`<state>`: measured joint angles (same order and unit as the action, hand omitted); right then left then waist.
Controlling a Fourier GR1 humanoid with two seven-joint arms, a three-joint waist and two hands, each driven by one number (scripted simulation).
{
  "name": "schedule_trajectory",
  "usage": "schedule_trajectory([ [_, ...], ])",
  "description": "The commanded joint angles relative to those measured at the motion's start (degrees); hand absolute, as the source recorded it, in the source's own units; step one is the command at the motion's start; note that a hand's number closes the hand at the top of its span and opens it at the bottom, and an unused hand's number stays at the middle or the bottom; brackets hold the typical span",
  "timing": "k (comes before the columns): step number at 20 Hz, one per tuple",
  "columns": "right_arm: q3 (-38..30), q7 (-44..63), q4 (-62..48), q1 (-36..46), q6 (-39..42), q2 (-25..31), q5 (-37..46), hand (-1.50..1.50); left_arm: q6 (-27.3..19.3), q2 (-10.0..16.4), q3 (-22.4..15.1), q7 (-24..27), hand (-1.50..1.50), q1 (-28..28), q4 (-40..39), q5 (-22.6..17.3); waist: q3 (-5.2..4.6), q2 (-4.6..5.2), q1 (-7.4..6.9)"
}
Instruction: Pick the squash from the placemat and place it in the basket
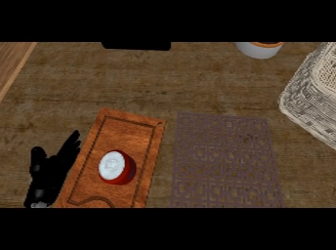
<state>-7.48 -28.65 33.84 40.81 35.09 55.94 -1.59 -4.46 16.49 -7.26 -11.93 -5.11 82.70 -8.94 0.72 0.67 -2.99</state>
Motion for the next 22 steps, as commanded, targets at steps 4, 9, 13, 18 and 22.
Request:
schedule_trajectory([
  [4,4.8,-13.0,-4.3,1.9,-5.4,0.7,9.9,1.5,0.7,-1.0,-0.6,0.4,0.0,-1.7,-4.0,0.4,-0.49,0.8,-0.63],
  [9,4.1,-18.9,-9.7,4.2,-6.1,3.1,10.9,-1.5,0.0,-1.7,-1.5,-3.5,0.0,0.3,-1.9,0.6,-0.39,0.9,-0.72],
  [13,4.0,-21.0,-12.9,5.5,-6.3,1.5,10.8,-1.5,0.8,-0.4,-0.2,-2.1,0.0,0.7,-2.8,0.8,-0.4,1.02,-0.88],
  [18,1.1,-15.5,-17.6,10.1,-0.6,4.5,7.6,-1.5,0.1,-1.7,-1.1,-2.3,0.0,0.8,-3.0,1.5,-0.43,1.05,-0.95],
  [22,-1.0,-14.1,-21.0,9.6,-2.0,5.6,6.1,-1.5,1.0,-1.2,-0.6,-1.6,0.0,-0.8,-2.9,0.9,-0.31,1.41,-1.42],
])
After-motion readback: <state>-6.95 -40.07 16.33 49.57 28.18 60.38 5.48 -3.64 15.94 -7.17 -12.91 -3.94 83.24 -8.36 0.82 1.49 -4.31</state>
